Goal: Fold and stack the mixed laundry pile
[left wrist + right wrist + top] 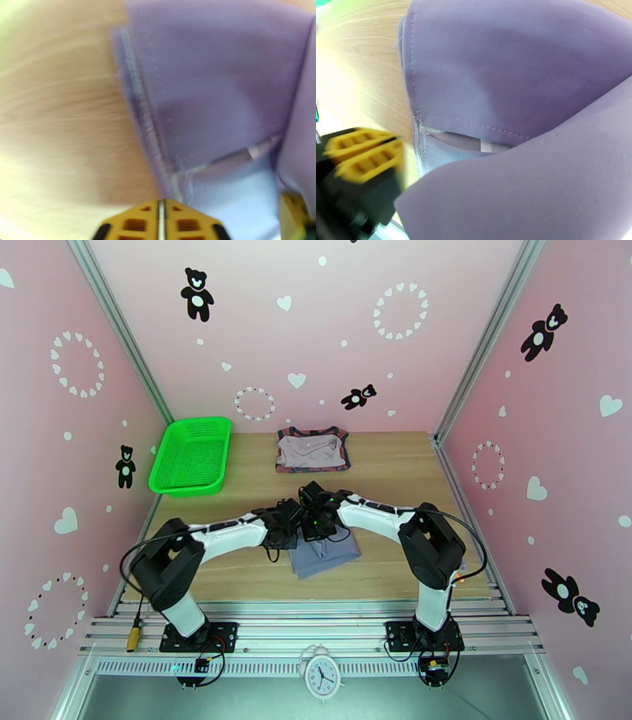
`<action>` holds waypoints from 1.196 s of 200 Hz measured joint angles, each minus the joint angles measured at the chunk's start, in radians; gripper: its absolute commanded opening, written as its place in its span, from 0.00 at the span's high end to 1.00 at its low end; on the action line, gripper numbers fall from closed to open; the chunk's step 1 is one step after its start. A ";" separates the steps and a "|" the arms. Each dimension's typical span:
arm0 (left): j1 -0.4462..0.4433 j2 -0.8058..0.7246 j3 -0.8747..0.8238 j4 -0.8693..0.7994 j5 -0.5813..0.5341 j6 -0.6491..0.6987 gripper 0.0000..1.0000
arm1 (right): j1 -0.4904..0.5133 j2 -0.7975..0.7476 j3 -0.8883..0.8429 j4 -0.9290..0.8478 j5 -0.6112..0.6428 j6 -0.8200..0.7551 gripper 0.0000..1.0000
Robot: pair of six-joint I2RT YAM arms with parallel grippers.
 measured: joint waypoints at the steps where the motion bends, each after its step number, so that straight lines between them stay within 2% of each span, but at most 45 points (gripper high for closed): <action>1: -0.001 -0.006 0.001 -0.005 -0.002 -0.002 0.57 | 0.000 0.000 0.000 0.000 0.000 0.001 0.71; 25: -0.004 -0.120 0.034 -0.079 -0.058 0.021 0.52 | 0.008 0.000 0.007 -0.004 -0.006 0.008 0.60; 48: -0.004 -0.213 0.063 -0.135 -0.105 0.024 0.50 | 0.024 -0.002 0.013 -0.007 -0.014 0.006 0.55; 68: -0.006 -0.294 0.064 -0.185 -0.134 0.023 0.34 | 0.040 -0.013 0.014 -0.007 -0.022 0.007 0.53; 88: -0.008 -0.371 0.064 -0.225 -0.147 0.021 0.24 | 0.049 -0.044 0.014 -0.014 -0.024 0.006 0.53; 123: -0.008 -0.437 0.060 -0.244 -0.147 0.019 0.22 | 0.025 -0.166 0.015 -0.088 0.023 -0.040 0.49; 146: -0.008 -0.381 0.046 -0.220 -0.108 0.013 0.23 | -0.100 -0.256 0.013 -0.136 0.035 -0.103 0.45; 157: -0.009 -0.339 0.035 -0.192 -0.088 0.002 0.26 | -0.185 -0.277 0.013 -0.142 0.026 -0.143 0.44; 172: -0.016 -0.272 0.015 -0.145 -0.054 -0.035 0.40 | -0.294 -0.264 0.015 -0.145 0.007 -0.199 0.44; 187: -0.041 -0.218 -0.002 -0.109 -0.026 -0.067 0.63 | -0.357 -0.191 0.053 -0.161 -0.024 -0.259 0.43; 196: -0.068 -0.193 -0.006 -0.097 -0.018 -0.085 0.82 | -0.373 -0.128 0.093 -0.163 -0.040 -0.290 0.44; 208: -0.120 -0.173 -0.006 -0.093 -0.013 -0.121 1.00 | -0.379 -0.028 0.162 -0.163 -0.062 -0.336 0.46; 239: -0.293 -0.127 0.022 -0.114 -0.004 -0.203 1.00 | -0.380 0.205 0.373 -0.165 -0.117 -0.424 0.52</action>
